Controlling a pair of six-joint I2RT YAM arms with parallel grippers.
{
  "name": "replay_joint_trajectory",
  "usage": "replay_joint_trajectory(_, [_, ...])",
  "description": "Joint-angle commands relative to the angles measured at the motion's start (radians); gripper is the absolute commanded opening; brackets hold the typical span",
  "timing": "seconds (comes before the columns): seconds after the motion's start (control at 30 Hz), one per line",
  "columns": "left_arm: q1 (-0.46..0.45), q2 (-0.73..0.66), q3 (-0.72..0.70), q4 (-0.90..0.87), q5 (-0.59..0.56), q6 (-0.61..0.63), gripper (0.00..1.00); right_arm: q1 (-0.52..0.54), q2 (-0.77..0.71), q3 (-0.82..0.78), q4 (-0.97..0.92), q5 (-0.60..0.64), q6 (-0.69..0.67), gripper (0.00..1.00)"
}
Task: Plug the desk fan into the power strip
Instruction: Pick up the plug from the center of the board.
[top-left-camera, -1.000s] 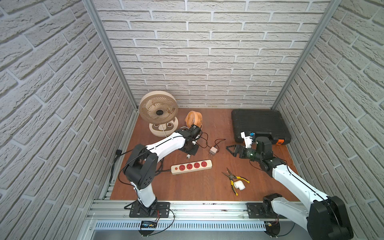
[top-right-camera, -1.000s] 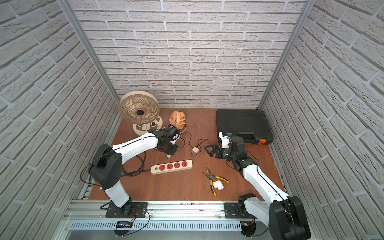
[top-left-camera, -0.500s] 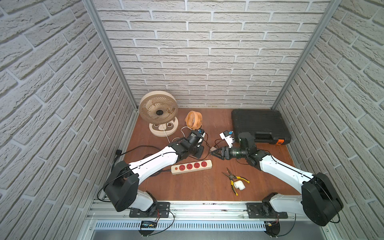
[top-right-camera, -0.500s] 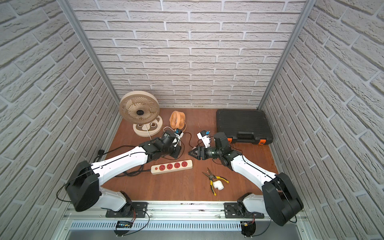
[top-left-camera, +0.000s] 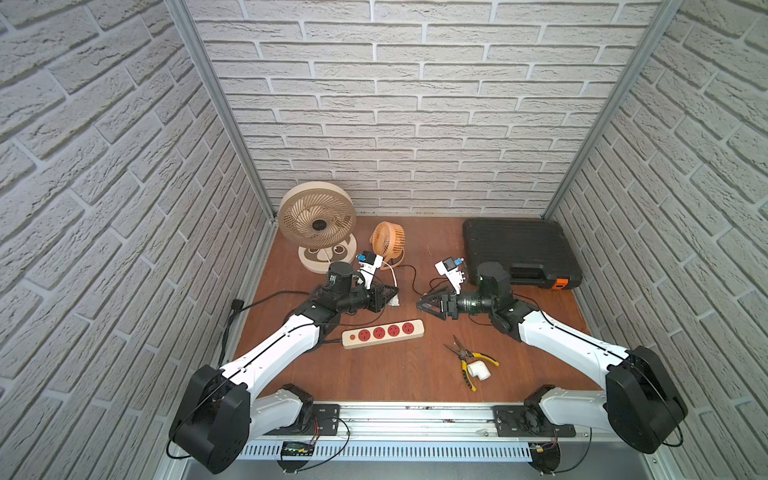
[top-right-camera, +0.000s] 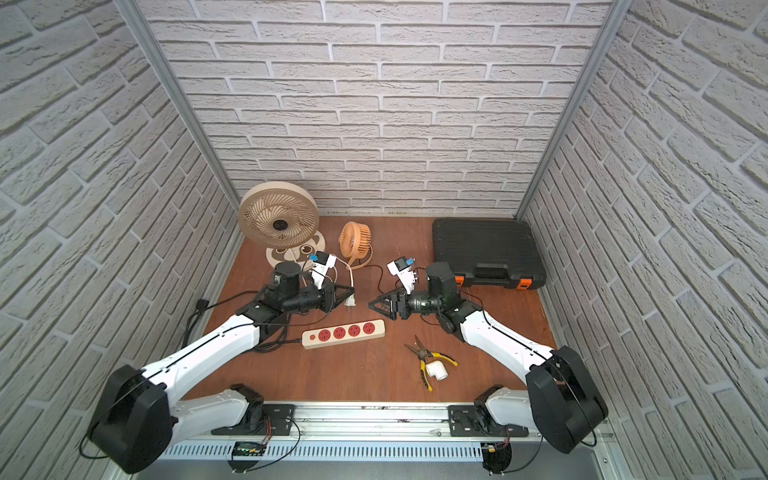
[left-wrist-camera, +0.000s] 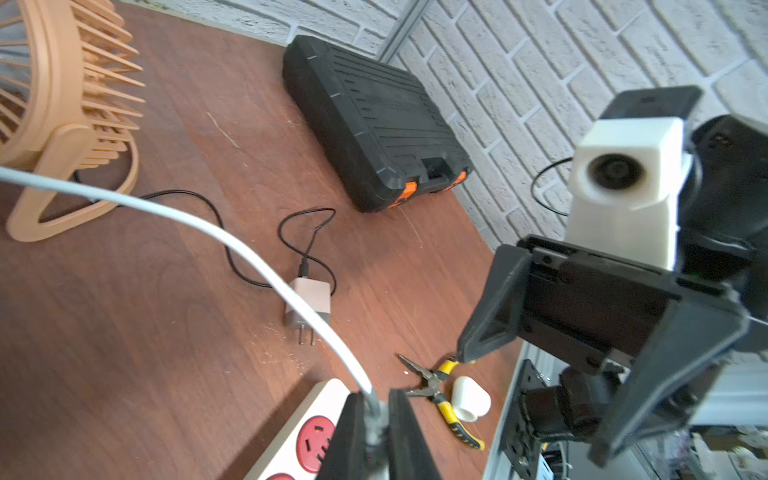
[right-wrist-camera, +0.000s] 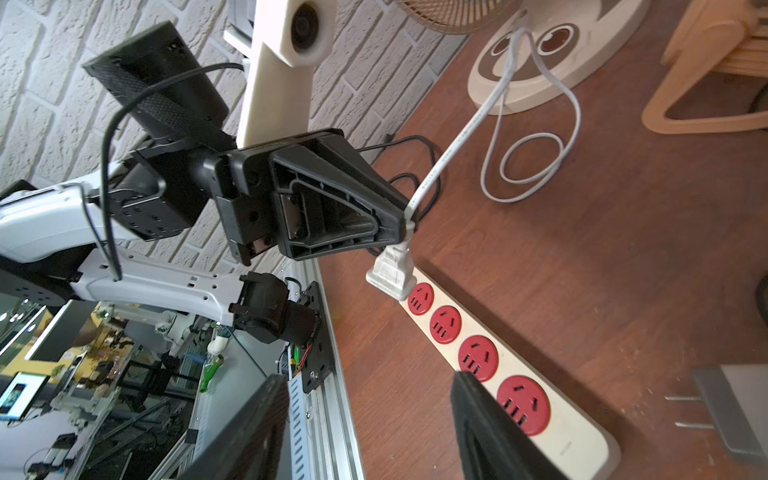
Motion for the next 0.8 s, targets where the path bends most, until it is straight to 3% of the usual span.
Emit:
replay_joint_trajectory(0.0, [0.012, -0.055, -0.035, 0.191, 0.147, -0.077, 0.00, 0.021, 0.028, 0.050, 0.108, -0.123, 0.025, 0.69])
replay_joint_trajectory(0.2, [0.013, -0.123, -0.073, 0.206, 0.158, -0.088, 0.00, 0.069, 0.111, 0.113, 0.173, -0.199, 0.054, 0.65])
replay_joint_trajectory(0.53, [0.014, -0.149, -0.104, 0.248, 0.179, -0.116, 0.00, 0.128, 0.196, 0.200, 0.168, -0.264, 0.038, 0.48])
replay_joint_trajectory(0.77, [0.013, -0.154, -0.111, 0.263, 0.187, -0.127, 0.00, 0.132, 0.216, 0.227, 0.070, -0.232, -0.040, 0.50])
